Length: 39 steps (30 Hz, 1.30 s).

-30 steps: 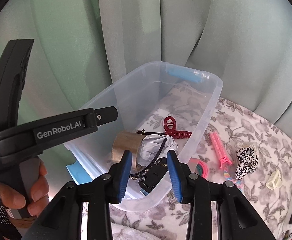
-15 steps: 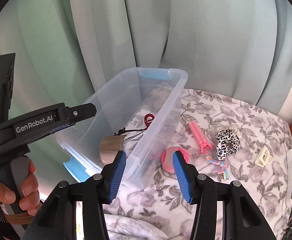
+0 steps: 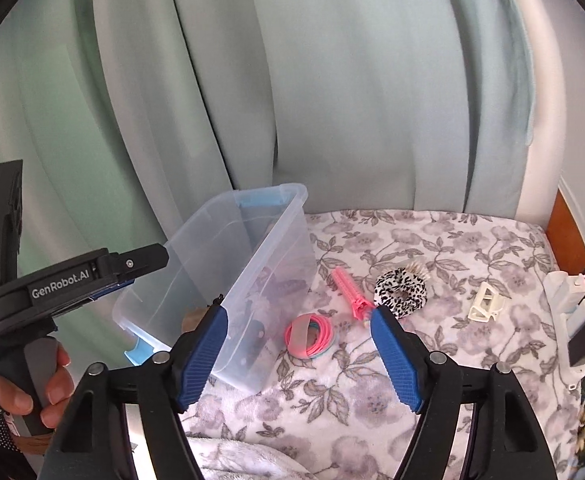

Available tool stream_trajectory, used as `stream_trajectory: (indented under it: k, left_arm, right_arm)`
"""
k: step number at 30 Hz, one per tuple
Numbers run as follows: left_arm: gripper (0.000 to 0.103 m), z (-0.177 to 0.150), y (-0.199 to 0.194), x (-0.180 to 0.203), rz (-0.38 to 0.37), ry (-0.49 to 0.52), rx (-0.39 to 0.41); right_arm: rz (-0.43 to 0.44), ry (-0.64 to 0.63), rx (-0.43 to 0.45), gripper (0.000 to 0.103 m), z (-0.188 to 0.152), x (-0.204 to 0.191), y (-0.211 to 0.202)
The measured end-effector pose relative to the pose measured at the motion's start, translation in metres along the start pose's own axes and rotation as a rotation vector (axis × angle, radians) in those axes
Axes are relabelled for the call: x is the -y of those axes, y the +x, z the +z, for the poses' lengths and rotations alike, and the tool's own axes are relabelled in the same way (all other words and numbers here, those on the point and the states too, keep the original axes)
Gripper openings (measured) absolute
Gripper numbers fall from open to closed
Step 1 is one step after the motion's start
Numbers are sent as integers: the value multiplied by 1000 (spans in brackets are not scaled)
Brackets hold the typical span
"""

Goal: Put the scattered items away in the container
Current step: 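Withdraw both open tools from the container back over the blanket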

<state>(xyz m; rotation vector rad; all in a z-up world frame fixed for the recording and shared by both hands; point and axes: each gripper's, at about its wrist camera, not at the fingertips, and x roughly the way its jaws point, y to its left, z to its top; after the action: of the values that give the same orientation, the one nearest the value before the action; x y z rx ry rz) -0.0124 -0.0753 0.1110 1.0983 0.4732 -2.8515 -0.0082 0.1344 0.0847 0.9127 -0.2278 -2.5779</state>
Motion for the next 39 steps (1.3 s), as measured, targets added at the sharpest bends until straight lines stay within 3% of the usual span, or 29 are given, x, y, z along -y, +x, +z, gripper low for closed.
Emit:
stream_trajectory:
  k: [13,15,19,25,32,35,39]
  left_arm:
    - [65,-14,-5,65,-20,111,14]
    - [65,-19,-2,75,-20,142,5]
    - [65,-26,5,91,-21,183,-19]
    - [65,-34,18,104,-34,211,-58]
    - [73,-41,31,113,-29,246,-72]
    - [86,-45,40,113,-12,243,-94]
    - [86,-48,52,112,-2,238,-110]
  right_arm:
    - [-111,140,151,87,-20,76,-57]
    - [-142,165,163,88,-24,88,-63]
    - [-182,192,175,103,-29,107,-71]
    - [-221,256,172,103,-40,126,-72]
    - [-308,186,192,103,-47,123,-68]
    - [-325,164,195,103,-47,123,-66]
    - [-325,159,171,103,-49,125,-58]
